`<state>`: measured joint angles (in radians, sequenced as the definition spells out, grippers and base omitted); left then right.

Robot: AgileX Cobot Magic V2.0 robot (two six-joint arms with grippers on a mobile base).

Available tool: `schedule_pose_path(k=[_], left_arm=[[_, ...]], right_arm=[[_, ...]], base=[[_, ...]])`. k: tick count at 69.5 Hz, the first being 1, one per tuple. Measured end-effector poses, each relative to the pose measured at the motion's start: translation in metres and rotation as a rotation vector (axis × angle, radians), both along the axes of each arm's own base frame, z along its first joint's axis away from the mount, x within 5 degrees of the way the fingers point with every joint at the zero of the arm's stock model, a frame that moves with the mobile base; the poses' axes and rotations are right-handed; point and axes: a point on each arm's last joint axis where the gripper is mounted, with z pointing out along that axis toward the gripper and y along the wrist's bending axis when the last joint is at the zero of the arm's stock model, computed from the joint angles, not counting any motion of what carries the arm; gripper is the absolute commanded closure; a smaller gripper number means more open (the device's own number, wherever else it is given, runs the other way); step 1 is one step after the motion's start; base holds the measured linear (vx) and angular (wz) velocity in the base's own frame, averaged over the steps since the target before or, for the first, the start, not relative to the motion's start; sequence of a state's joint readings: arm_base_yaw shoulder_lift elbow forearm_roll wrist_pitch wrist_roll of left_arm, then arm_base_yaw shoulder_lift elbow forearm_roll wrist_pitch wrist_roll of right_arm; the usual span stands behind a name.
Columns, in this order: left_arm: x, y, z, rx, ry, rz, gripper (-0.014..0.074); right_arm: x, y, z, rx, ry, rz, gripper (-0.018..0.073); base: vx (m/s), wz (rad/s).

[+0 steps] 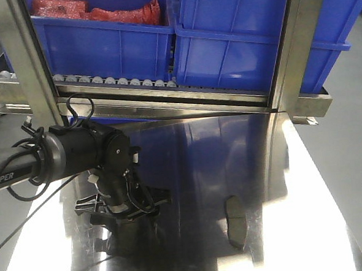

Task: Move and align brake pads A on conveyor
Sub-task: 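Lower the left gripper and close it on the dark brake pad, then lift the brake pad with the left gripper and pull it back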

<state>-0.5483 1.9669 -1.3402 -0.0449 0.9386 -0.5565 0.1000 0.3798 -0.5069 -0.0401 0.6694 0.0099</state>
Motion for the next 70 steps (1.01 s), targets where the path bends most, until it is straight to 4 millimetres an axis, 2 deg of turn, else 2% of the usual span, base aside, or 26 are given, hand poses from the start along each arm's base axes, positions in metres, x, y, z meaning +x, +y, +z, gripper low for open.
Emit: schedule_pose_path(k=[8,15,45,55,70], left_arm=[[0.001,0.000,0.000,-0.002,-0.007,-0.001,0.0369],[0.001,0.000,-0.001,0.000,-0.008,-0.002,0.0606],[0.001,0.000,0.003,-0.006,-0.023,-0.016,0.0604],[-0.001,0.003,0.026,-0.022,-0.089,-0.032,0.0603],[-0.010,0.016,0.076,-0.015,-0.231,-0.067,0.0603]], right_arm=[[0.000,0.000,0.000,0.000,0.000,0.000,-0.0023],[0.000,0.000,0.000,0.000,0.000,0.000,-0.0023],[0.000,0.000,0.000,0.000,0.000,0.000,-0.0023],[0.000,0.000,0.000,0.000,0.000,0.000,-0.0023],[0.000,0.000,0.000,0.000,0.000,0.000,-0.0023]], base=[[0.00,0.00],[0.00,0.00],[0.00,0.00],[0.00,0.00],[0.00,0.00]])
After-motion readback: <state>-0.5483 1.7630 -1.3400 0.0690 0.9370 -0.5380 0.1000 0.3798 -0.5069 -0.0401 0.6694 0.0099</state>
